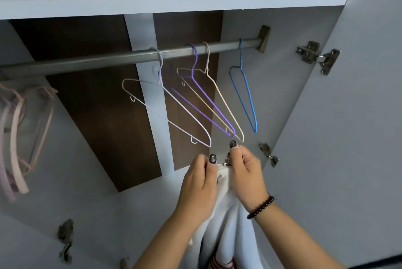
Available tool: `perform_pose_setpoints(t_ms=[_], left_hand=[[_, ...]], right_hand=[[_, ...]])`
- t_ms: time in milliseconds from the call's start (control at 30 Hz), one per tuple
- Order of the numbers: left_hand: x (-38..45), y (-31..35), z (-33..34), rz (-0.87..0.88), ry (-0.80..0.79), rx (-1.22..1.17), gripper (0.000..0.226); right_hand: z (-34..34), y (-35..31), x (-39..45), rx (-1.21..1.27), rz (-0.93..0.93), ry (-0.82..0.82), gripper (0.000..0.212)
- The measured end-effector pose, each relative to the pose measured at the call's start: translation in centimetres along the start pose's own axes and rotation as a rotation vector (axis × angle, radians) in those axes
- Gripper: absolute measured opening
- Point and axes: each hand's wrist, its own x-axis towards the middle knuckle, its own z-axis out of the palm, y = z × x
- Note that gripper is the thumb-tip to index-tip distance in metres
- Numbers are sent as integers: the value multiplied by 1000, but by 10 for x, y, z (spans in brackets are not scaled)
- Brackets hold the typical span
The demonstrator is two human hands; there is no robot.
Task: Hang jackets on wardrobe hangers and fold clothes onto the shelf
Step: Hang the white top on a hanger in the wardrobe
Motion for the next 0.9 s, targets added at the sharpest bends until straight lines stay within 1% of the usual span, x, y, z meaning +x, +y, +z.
perform_pose_setpoints(t_ms=[67, 133, 167, 233, 333, 400, 500, 600, 667, 733, 833, 900], left_hand=[[2, 7, 7, -13, -25, 9, 38], [4, 13, 10, -34, -59, 94, 43], [6, 15, 11, -57, -65, 142, 47], [13, 17, 10, -125, -67, 163, 55], [23, 19, 5, -254, -95, 51, 61], [27, 19, 2, -325, -119, -26, 58], [29, 17, 0, -390, -136, -88, 50], [30, 14, -7, -453, -140, -92, 45], [31, 12, -19, -484, -120, -96, 51], [33, 10, -35, -505, -70, -96, 52], [32, 14, -60, -478, 2, -65, 55], [29, 15, -70, -397, -15, -40, 58]], right_hand=[[-4, 0, -1, -19, -17, 1, 35], [-10, 4, -2, -61, -21, -4, 41], [-13, 7, -1, -99, -25, -8, 43], [-22, 15, 0, -208, -43, -23, 43], [-34, 28, 1, -405, -152, -91, 42], [-38, 34, 2, -436, -174, -120, 41], [-34, 41, 5, -384, -133, -106, 37], [-30, 52, 9, -365, -91, -99, 44], [-31, 63, 10, -365, -19, -103, 45], [-35, 77, 10, -343, 99, -91, 44], [-44, 92, 9, -281, 233, -45, 46], [-41, 96, 12, -220, 282, -28, 45]])
